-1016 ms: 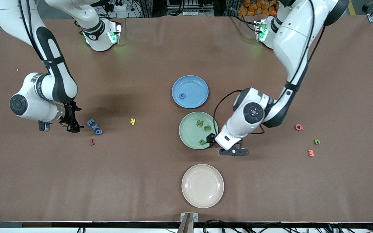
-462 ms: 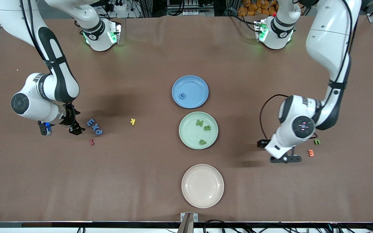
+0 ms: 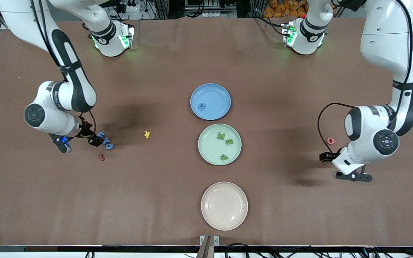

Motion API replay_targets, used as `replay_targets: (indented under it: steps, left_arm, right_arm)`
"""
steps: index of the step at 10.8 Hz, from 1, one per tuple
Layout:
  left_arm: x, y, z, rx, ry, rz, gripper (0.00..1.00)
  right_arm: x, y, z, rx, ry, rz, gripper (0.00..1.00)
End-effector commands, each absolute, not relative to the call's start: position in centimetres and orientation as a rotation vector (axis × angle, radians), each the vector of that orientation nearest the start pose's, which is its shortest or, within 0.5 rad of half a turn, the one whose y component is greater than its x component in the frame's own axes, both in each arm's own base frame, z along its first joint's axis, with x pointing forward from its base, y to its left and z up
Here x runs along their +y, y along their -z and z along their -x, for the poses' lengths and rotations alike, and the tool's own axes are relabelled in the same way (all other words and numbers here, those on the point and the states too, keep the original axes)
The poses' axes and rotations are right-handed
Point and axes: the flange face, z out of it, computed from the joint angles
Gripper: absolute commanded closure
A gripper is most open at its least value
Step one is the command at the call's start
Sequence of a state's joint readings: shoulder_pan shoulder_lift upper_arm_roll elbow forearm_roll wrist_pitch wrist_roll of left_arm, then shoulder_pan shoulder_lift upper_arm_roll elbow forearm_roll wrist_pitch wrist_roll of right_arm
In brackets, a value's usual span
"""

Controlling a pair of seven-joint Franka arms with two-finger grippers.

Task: Sort letters by color into matching plates
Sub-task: 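Move the left gripper back over the green u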

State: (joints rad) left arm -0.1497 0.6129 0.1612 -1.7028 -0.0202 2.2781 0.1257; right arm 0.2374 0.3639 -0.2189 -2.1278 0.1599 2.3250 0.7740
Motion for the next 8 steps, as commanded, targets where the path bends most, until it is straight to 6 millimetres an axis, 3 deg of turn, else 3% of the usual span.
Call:
replay_targets:
  steps: [1,3,8]
  left_arm:
    - [4.2,-24.3,-65.6,0.295,-0.095,3.060,0.00]
    - [6.9,-23.8,-65.3,0.282,-0.102,3.076,0.06]
    - [9.6,-21.3,-65.6,0.088,-0.031,3.103,0.19]
  right_arm:
    - [1.3,-21.2,-53.8,1.160,-0.235,3.005,0.00]
    - [1.2,-20.7,-53.4,0.975,-0.222,3.060,0.00]
    - [1.2,-20.7,-52.9,0.619,-0.245,3.132,0.00]
